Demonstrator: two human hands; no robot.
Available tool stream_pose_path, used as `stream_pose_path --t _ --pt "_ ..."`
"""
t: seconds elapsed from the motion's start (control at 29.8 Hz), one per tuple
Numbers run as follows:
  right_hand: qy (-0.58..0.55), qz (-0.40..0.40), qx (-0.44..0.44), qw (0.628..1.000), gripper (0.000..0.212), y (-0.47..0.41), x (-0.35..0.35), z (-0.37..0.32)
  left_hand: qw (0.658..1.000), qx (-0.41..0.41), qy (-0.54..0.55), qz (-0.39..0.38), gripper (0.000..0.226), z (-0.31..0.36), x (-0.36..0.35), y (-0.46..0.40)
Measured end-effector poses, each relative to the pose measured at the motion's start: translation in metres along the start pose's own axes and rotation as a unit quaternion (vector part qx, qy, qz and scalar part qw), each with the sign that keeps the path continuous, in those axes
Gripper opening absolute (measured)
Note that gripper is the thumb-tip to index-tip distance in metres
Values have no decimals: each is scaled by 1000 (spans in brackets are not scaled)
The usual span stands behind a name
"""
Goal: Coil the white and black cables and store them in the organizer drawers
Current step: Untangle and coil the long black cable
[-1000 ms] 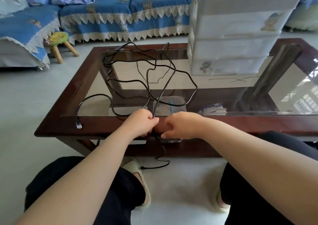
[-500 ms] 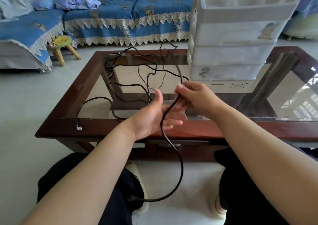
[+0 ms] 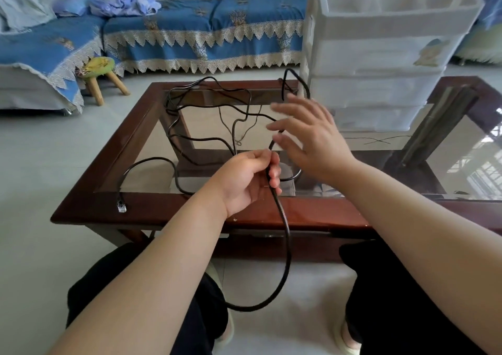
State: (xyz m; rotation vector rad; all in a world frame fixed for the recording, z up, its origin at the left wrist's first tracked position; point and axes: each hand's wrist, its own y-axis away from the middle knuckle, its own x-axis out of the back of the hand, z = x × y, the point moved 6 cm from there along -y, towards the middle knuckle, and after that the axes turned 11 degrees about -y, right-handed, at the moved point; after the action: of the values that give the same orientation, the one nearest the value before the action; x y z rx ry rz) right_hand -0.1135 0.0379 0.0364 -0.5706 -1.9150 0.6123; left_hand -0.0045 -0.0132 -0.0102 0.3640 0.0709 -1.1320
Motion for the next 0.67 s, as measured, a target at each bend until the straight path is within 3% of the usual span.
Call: stream_pose_path --t 0.07,0.13,0.23,0.44,0.5,0.57,0.67 --pt "22 -29 9 999 34 -2 -6 1 998 23 45 -48 29 5 -1 -1" --pt "36 12 4 999 35 -6 4 6 994 33 59 -89 28 10 -2 0" --pt "32 61 -11 998 32 -13 18 14 993 12 -13 -119 30 12 0 2" --pt "50 81 -141 985 36 -14 46 63 954 -46 -162 -249 60 20 12 16" --pt "58 68 -161 983 33 -13 45 74 951 -80 -161 -251 48 28 24 19" --pt "72 33 -163 983 29 -11 36 80 965 -112 -94 -218 30 40 42 22" --pt "76 -55 -200 975 29 -7 24 88 986 -125 64 -94 28 57 76 24"
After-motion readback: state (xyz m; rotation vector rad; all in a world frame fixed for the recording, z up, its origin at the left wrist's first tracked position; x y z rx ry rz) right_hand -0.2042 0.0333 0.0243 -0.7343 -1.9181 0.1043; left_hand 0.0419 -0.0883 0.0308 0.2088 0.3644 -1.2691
